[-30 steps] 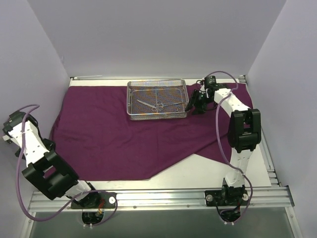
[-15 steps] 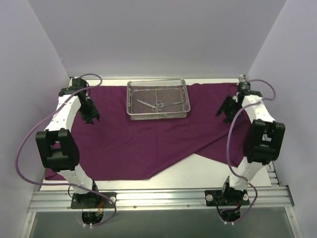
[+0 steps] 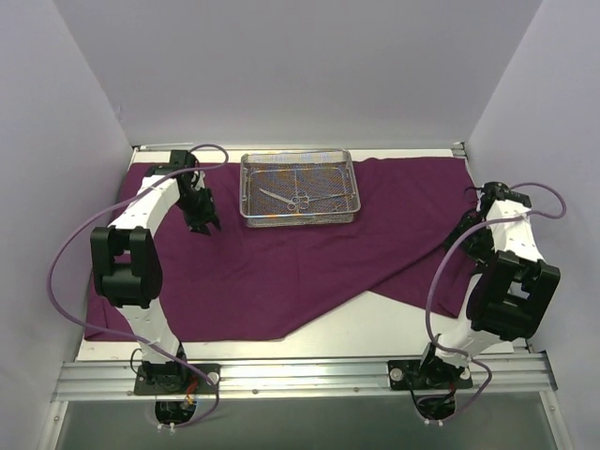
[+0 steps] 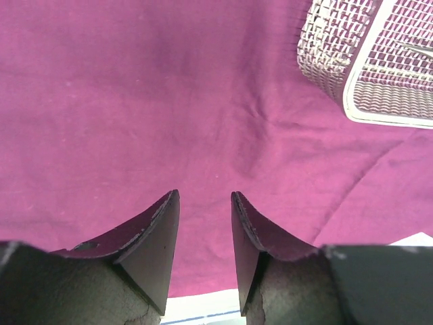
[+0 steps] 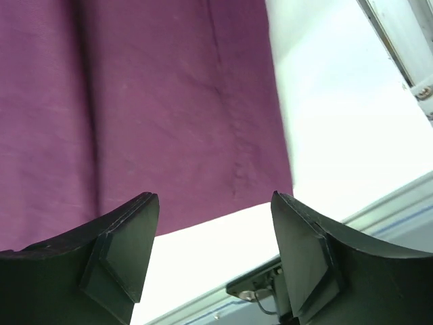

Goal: Open and lay out the surgical kit
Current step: Smooth out the surgical kit at the center of the board.

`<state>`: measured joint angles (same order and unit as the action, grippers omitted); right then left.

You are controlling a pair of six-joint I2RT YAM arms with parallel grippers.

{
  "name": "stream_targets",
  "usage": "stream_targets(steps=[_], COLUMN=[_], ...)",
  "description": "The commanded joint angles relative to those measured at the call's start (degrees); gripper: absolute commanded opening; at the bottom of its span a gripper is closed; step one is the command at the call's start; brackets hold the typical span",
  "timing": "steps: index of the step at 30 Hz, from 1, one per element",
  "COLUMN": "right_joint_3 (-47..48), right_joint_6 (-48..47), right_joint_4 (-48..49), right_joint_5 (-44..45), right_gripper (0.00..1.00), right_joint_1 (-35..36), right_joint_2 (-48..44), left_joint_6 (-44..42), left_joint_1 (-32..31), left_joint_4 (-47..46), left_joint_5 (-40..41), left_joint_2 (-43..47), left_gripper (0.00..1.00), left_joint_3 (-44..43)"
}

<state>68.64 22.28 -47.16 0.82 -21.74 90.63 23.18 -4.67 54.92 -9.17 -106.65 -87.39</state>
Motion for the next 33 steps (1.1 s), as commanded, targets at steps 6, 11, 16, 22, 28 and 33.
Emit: stream_targets(steps=[6,11,16,22,28,33], right_joint_3=[1.41,1.23,0.79,0.18,-0.7,-0.79], right_joint_6=[-0.14,0.92,1.45,3.03,3.73,4.0], right_joint_4=[-7.06,-7.95,-6.9,-6.63,-6.28,-6.02], right_joint_5=[3.23,5.16,6.82,9.64,11.05,11.57], right_gripper=[0.64,0.56,0.51,0.39,0.25,0.18], right_joint_1=[-1.64,-1.73,-1.64,-1.9,-2.7,-3.84], right_joint_2=[6.04,11.14,15.18,17.48,18.09,19.14], left_joint_6=[-2.17,-2.35,-1.91,-2.0,-1.29,-1.56], left_joint_1=[0.8,1.06,2.03,3.35,4.4,6.42], left_joint_4=[-2.88,-3.67,-4.38,-2.71,-2.62,-2.09], left_joint_5=[-4.8,-6.47,-8.5,-8.41,-8.41,-8.41], left_joint_2=[-0.66,-1.1,-2.33,-5.58,-7.08,-7.87], left_gripper=[0.45,0.46,0.46,0.46,0.46,0.46], left_joint_3=[-0.85,-0.76,-0.76,-3.3,-3.4,-3.48])
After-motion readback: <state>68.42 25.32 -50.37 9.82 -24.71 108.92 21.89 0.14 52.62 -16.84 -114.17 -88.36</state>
